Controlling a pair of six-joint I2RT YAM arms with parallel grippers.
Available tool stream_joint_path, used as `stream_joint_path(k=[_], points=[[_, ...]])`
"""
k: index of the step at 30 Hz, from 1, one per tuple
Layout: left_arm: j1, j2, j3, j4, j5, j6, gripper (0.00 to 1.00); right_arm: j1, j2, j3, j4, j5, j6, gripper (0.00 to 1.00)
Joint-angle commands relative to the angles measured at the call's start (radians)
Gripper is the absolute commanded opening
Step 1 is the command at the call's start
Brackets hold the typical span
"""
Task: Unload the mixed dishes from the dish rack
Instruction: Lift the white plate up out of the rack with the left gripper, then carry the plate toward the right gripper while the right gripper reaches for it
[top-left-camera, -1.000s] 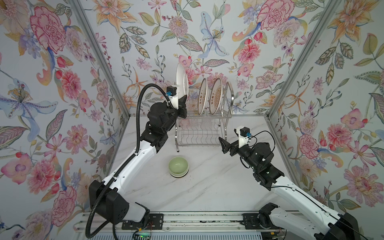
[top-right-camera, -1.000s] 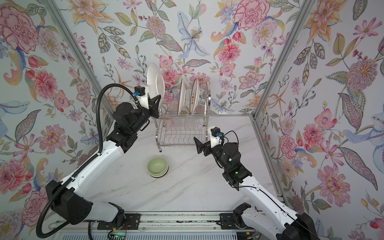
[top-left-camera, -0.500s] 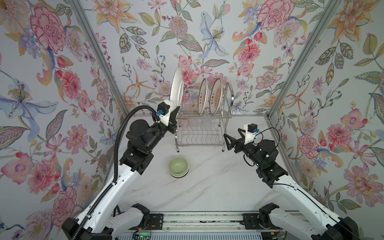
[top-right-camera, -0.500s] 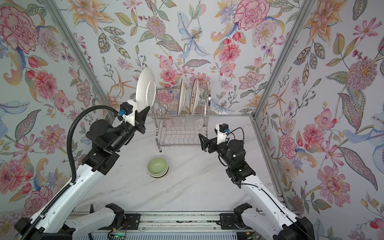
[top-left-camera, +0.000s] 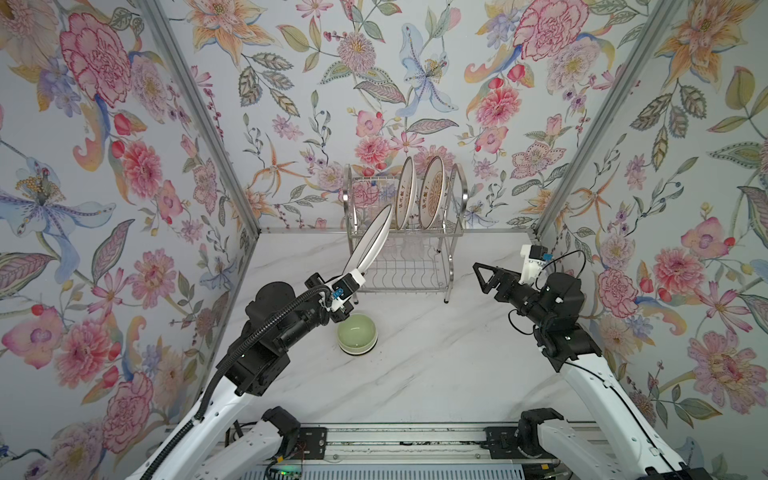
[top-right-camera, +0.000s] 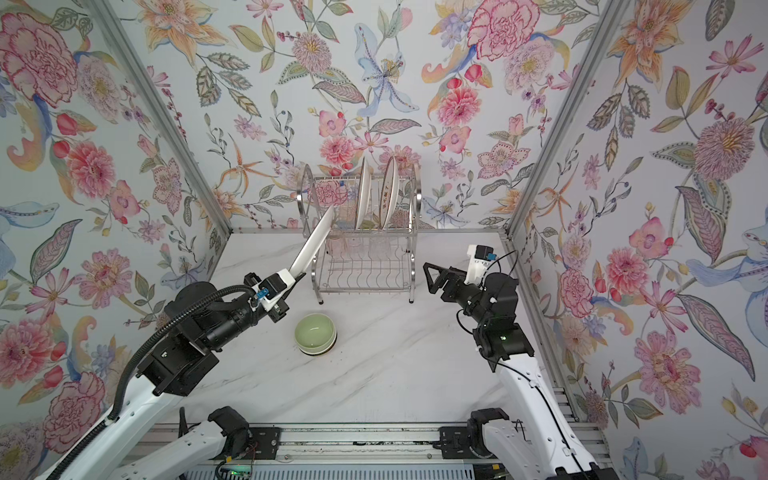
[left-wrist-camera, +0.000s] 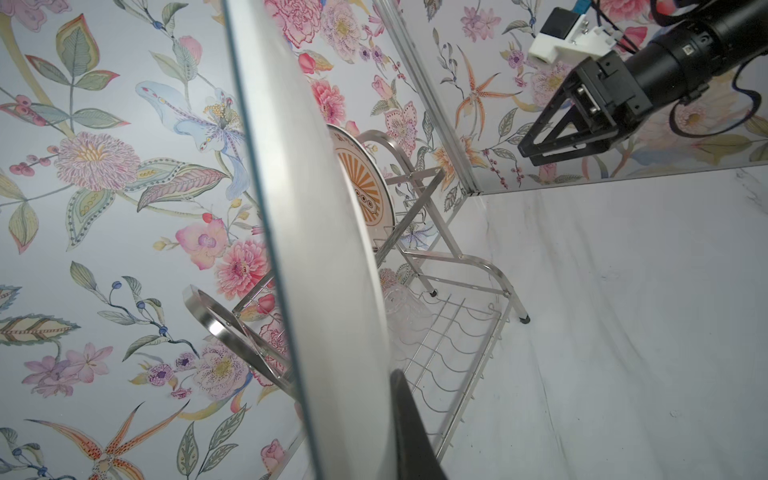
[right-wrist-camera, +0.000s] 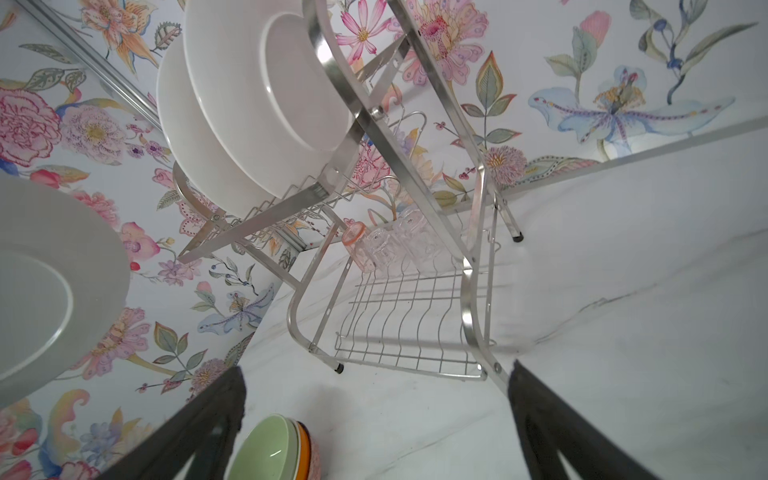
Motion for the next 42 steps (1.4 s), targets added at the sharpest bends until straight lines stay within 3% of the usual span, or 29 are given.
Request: stream_joint_path(k=[1, 7, 17, 23, 33, 37, 42], points=[[-0.027, -0.026, 0.002, -0.063, -0.005, 0.079, 0.00, -0.035, -0.032, 0.007, -0.050, -0.097, 0.105, 0.99], [-0.081, -0.031, -0.090, -0.102, -0.055, 0.171, 0.00, -0.041, -0.033, 0.001, -0.110, -0.163, 0.139, 0.99], [-0.244, 0.115, -0.198, 0.037, -0.204, 0.341, 0.00, -0.019, -0.042, 0.043, -0.286, -0.250, 0.079, 0.98], [-0.318, 0.209, -0.246, 0.140, -0.282, 0.453, 0.00, 0.044, 0.004, 0.075, -0.375, -0.205, 0.034, 0.94], [-0.418, 0.366, -0.324, 0.357, -0.447, 0.697, 0.00, 0.166, 0.166, 0.132, -0.373, -0.139, 0.031, 0.86], [-0.432, 0.383, -0.360, 0.473, -0.462, 0.723, 0.00, 0.189, 0.216, 0.149, -0.381, -0.104, 0.032, 0.82], [-0.437, 0.405, -0.363, 0.485, -0.451, 0.699, 0.00, 0.197, 0.249, 0.124, -0.343, -0.107, 0.079, 0.72]])
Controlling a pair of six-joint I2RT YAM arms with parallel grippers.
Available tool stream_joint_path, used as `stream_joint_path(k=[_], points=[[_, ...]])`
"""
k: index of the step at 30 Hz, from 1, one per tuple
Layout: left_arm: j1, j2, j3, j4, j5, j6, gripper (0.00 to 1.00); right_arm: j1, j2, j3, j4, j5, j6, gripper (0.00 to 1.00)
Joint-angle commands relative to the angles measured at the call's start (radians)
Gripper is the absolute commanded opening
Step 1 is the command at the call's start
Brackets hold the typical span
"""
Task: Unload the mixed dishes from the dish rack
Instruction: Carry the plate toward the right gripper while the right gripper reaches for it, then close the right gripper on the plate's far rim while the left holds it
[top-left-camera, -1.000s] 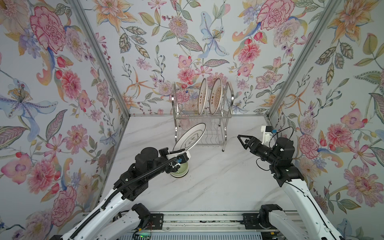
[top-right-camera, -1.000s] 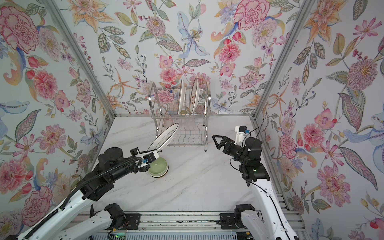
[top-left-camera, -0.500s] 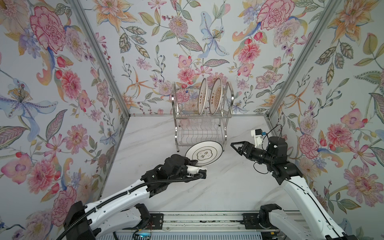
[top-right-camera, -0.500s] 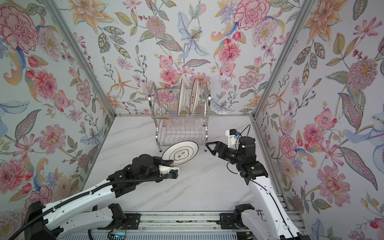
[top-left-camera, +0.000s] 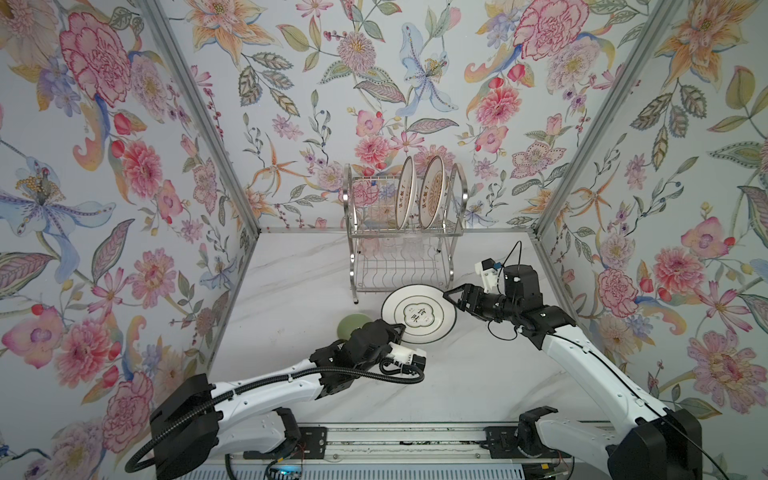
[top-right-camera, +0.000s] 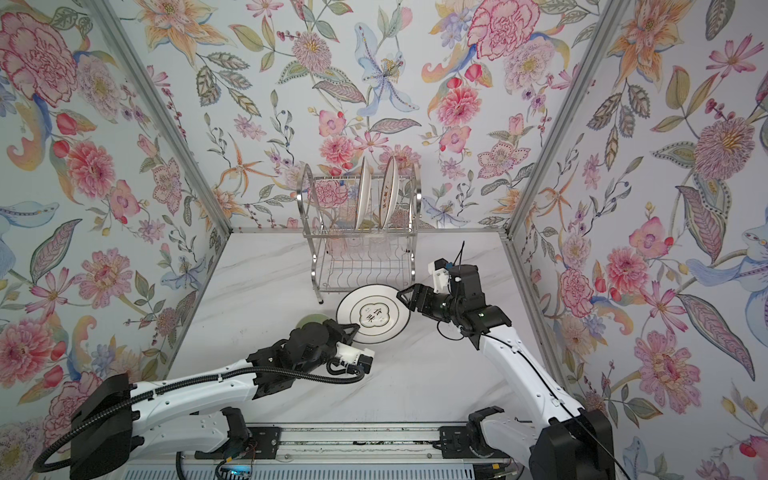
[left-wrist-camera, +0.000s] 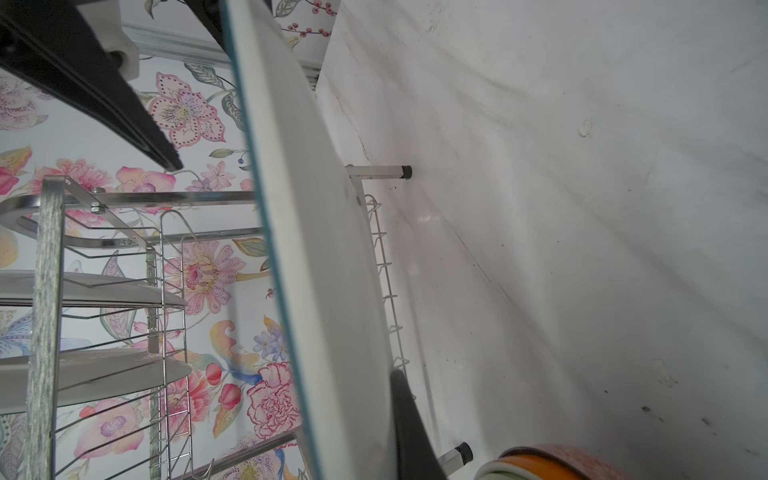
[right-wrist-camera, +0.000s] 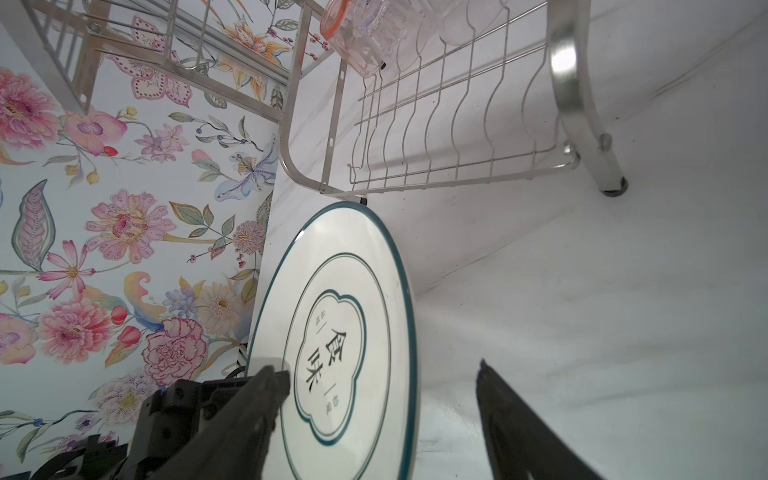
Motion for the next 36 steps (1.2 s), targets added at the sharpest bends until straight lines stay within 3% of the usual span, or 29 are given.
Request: stream_joint_path(k=[1, 13, 27, 32, 34, 36], points=[[-0.022, 0.008, -0.013, 0.129, -0.028, 0.025, 0.00, 0.010, 0.019, -0.002, 0.022, 0.012, 0.028, 0.70], [-0.034, 0.038, -0.051, 0.214, -0.044, 0.072, 0.00, 0.013, 0.108, 0.008, -0.018, -0.001, 0.025, 0.42], [-0.043, 0.067, -0.071, 0.274, -0.059, 0.099, 0.00, -0.002, 0.146, 0.026, -0.037, -0.085, 0.028, 0.22], [-0.043, 0.083, -0.075, 0.296, -0.072, 0.108, 0.00, -0.016, 0.141, 0.024, -0.036, -0.103, 0.025, 0.01], [-0.043, 0.090, -0.073, 0.304, -0.080, 0.096, 0.03, -0.023, 0.122, 0.020, -0.031, -0.079, 0.024, 0.00], [-0.043, 0.093, -0.069, 0.314, -0.093, 0.083, 0.15, -0.036, 0.097, 0.011, -0.020, -0.052, 0.030, 0.00]])
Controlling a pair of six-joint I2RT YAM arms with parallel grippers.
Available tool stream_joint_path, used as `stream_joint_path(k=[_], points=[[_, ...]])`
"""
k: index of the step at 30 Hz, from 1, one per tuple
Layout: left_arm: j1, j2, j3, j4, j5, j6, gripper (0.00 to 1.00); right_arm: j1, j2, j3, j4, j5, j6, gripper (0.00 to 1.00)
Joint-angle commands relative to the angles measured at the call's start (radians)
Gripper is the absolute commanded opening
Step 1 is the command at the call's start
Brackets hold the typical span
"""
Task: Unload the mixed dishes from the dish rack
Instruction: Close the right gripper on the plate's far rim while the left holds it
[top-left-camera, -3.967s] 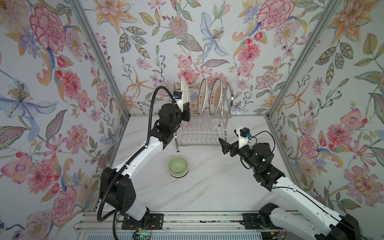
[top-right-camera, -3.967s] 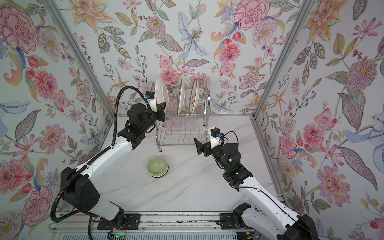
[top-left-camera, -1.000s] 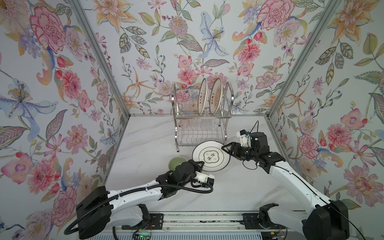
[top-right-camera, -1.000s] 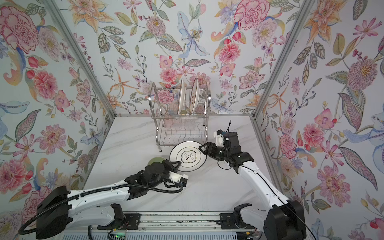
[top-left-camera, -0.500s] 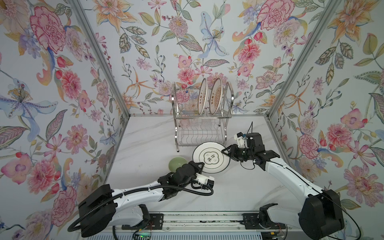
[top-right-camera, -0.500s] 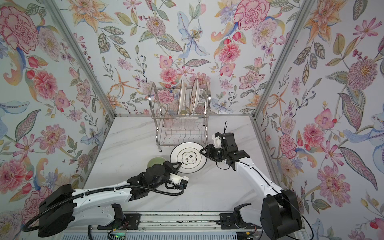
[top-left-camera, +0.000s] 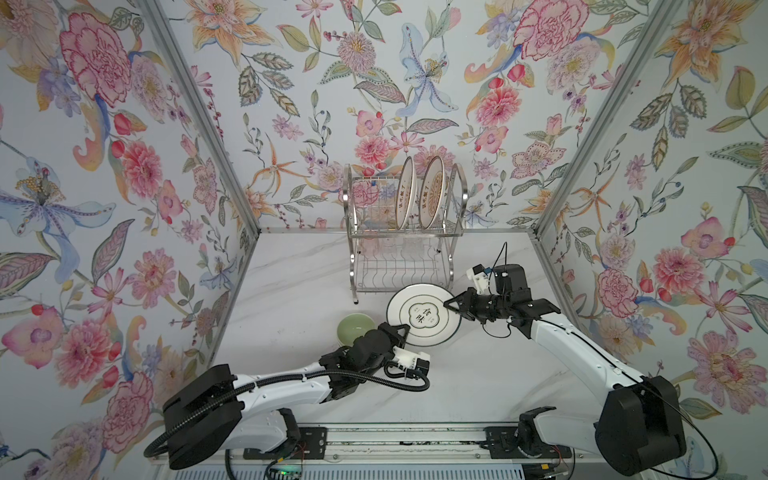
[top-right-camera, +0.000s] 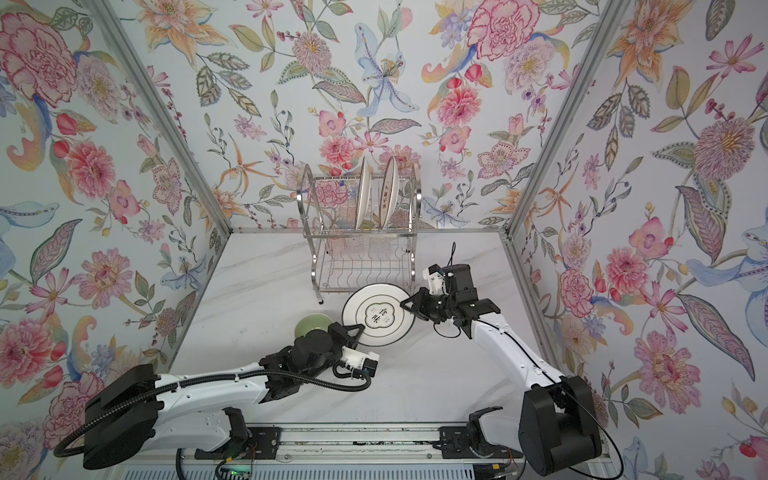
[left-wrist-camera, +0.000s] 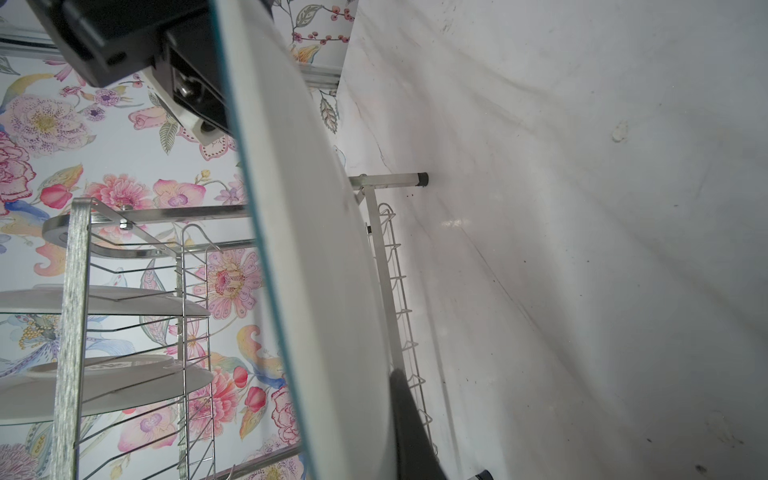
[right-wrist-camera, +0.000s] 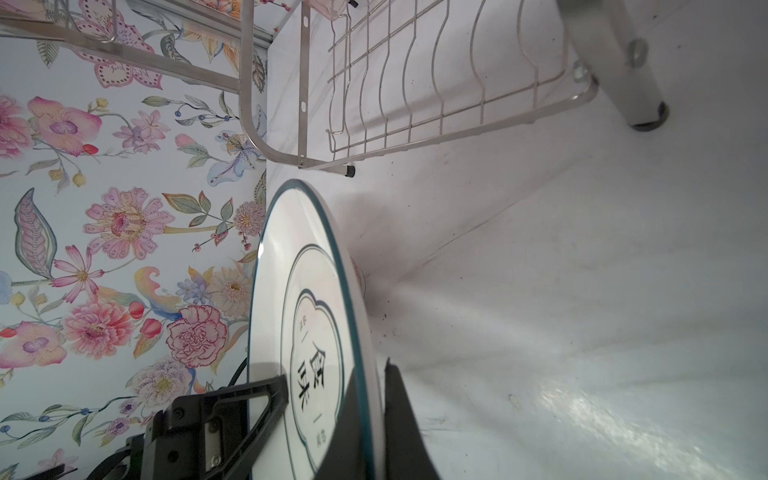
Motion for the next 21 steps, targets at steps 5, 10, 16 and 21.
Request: stream_joint_path(k=[5, 10, 16, 21], points=[[-0.010, -0.028, 0.041, 0.036, -0.046, -0.070, 0.96, -0.044, -0.130, -0.016, 0.013, 0.159, 0.003, 0.00], [-0.012, -0.114, 0.039, -0.010, -0.015, -0.144, 0.99, -0.087, -0.217, -0.045, 0.006, 0.241, -0.061, 0.00], [-0.009, -0.300, 0.067, -0.132, -0.011, -0.391, 0.99, -0.073, -0.320, -0.082, -0.065, 0.377, -0.201, 0.00], [0.072, -0.406, 0.138, -0.287, 0.016, -0.608, 1.00, -0.066, -0.364, -0.148, -0.054, 0.395, -0.243, 0.00]])
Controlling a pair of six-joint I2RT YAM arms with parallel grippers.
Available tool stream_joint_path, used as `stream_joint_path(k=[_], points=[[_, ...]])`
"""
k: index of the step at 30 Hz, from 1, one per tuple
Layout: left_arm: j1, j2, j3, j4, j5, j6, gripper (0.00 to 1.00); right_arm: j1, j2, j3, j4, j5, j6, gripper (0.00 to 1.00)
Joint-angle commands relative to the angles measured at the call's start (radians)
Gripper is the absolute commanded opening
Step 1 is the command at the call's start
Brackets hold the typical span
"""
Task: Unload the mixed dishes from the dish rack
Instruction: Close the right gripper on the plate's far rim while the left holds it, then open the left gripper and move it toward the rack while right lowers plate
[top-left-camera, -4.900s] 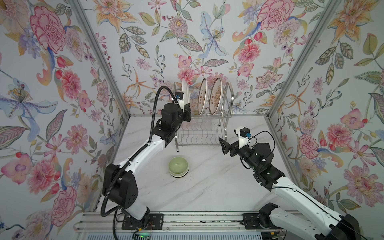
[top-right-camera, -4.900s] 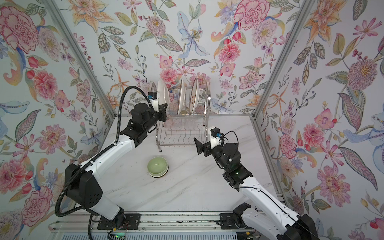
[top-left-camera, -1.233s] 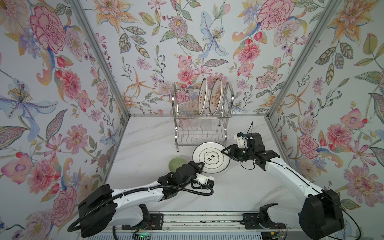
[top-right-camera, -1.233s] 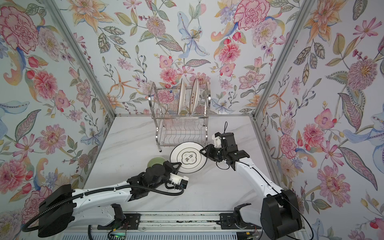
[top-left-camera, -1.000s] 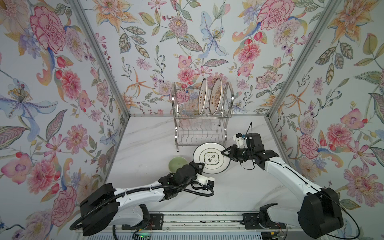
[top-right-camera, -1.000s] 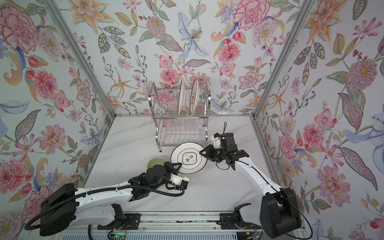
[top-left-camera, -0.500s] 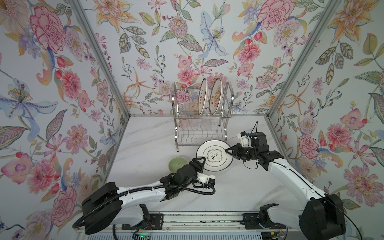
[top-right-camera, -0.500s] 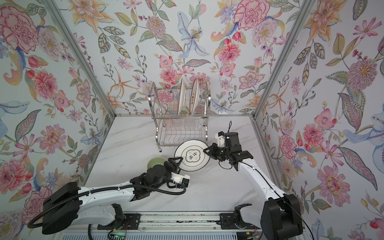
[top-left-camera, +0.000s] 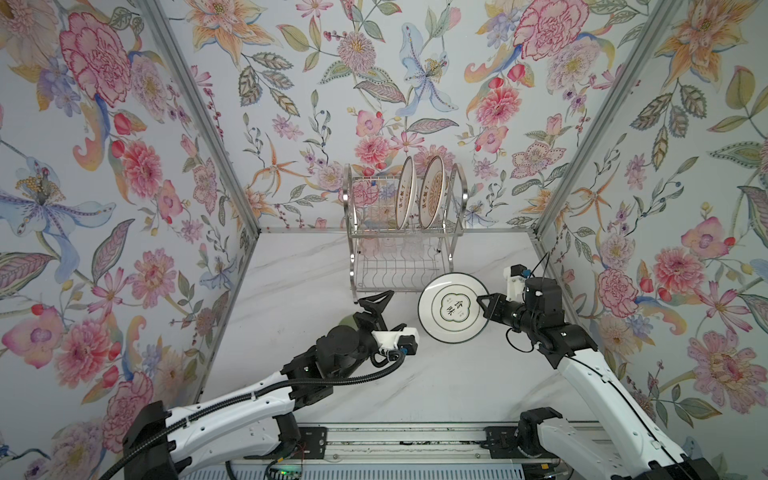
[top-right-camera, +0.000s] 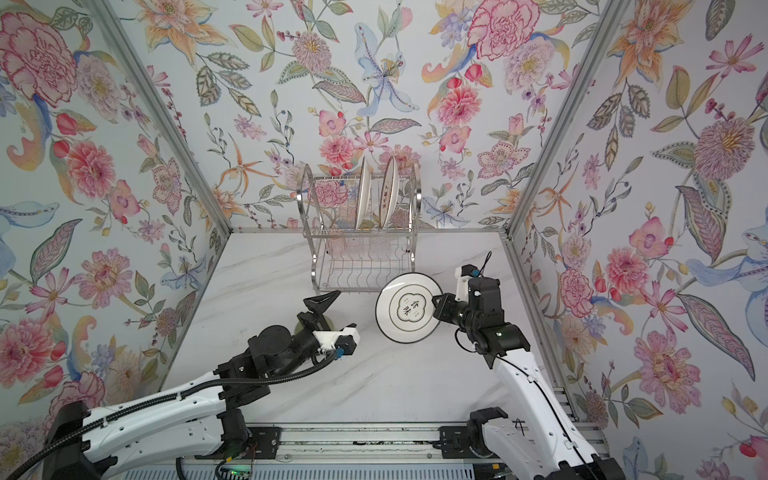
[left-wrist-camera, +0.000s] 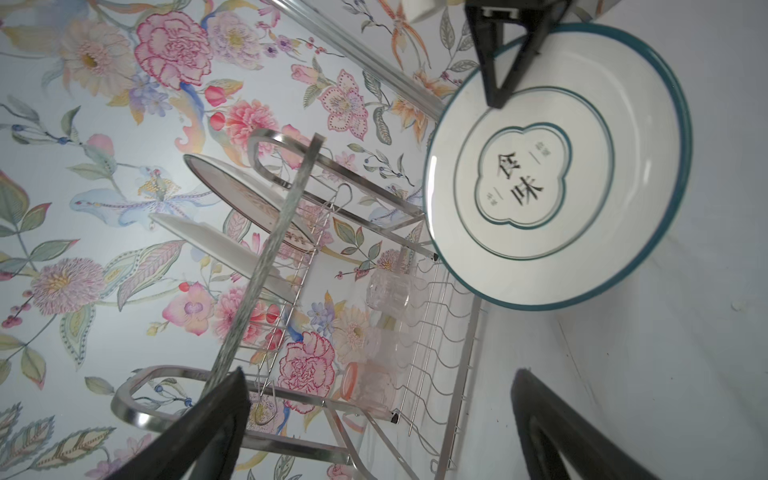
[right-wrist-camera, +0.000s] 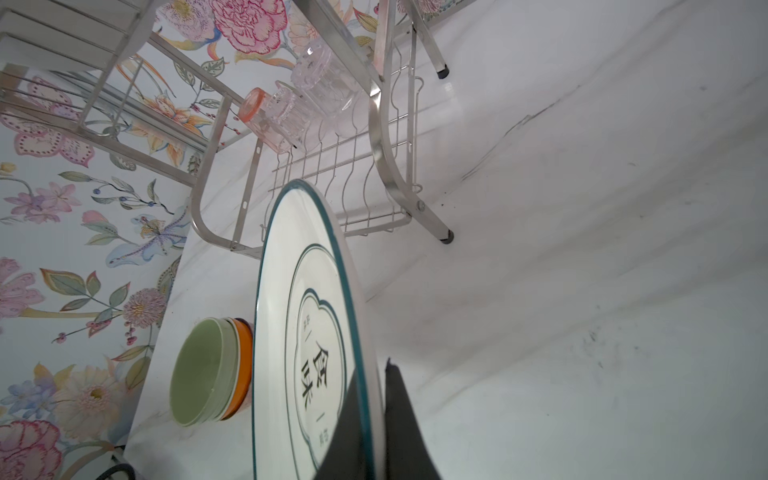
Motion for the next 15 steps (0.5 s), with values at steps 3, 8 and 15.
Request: stream_joint_path(k=[3, 8, 15], points=[[0.134, -0.085, 0.070, -0.153, 0.120, -0.316, 0.99, 0.025, -0.014, -0.066, 0.034, 0.017, -0.084, 0.00], [0.279, -0.104, 0.103, -0.155, 0.302, -0.498, 0.99, 0.043, 0.022, -0.136, 0.132, -0.035, -0.088, 0.00], [0.455, -0.042, 0.166, -0.191, 0.510, -0.677, 0.99, 0.051, 0.076, -0.230, 0.314, -0.123, -0.063, 0.00]])
